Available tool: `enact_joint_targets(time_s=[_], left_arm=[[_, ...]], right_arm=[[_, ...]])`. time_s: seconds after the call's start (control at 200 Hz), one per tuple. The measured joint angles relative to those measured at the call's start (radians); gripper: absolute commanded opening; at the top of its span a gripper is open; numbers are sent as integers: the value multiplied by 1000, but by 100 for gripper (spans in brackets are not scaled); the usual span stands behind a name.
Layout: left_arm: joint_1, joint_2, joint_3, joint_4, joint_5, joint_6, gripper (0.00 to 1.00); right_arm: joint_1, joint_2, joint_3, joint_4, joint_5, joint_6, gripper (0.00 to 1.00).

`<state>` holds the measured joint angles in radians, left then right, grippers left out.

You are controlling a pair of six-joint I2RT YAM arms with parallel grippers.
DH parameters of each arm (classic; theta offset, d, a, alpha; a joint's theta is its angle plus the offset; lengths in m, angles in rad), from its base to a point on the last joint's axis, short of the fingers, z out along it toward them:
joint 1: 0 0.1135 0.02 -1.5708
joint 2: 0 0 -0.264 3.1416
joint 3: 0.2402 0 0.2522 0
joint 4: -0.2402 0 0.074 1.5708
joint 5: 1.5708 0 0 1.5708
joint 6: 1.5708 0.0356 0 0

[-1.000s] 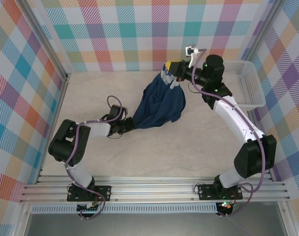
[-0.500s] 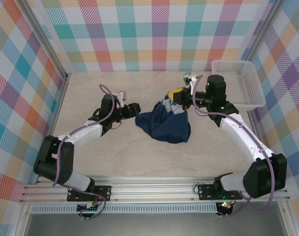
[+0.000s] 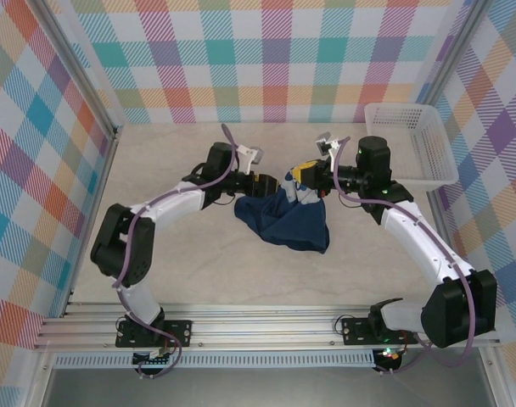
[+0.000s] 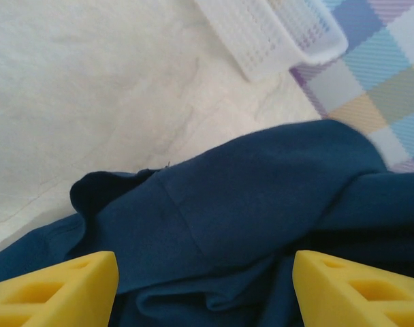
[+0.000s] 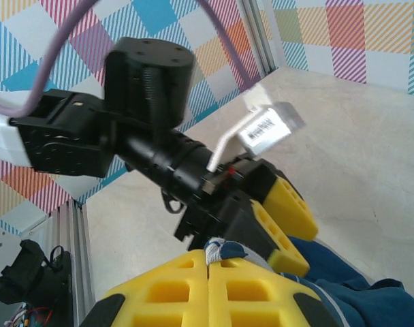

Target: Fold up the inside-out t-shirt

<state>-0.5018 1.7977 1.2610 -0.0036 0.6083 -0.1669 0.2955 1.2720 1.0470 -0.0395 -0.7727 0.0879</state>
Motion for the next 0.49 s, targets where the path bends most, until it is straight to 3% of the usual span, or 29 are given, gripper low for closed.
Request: enact_joint_targets(time_s=[0.075,0.245,0.3,0.495], left_arm=[[-16,61,60,-48,33,32,58],[-46,150,128,-76,81,29,5],[-48,154,133,-74,81,15,0],[17,80,83,14,53,-101,0]], right_arm=[[0,0,0,0,0,0,0],[0,-7,0,0,2,0,0],[-1,-14,0,-2,2,0,0],[-50,-83,0,-11,30,13,0]])
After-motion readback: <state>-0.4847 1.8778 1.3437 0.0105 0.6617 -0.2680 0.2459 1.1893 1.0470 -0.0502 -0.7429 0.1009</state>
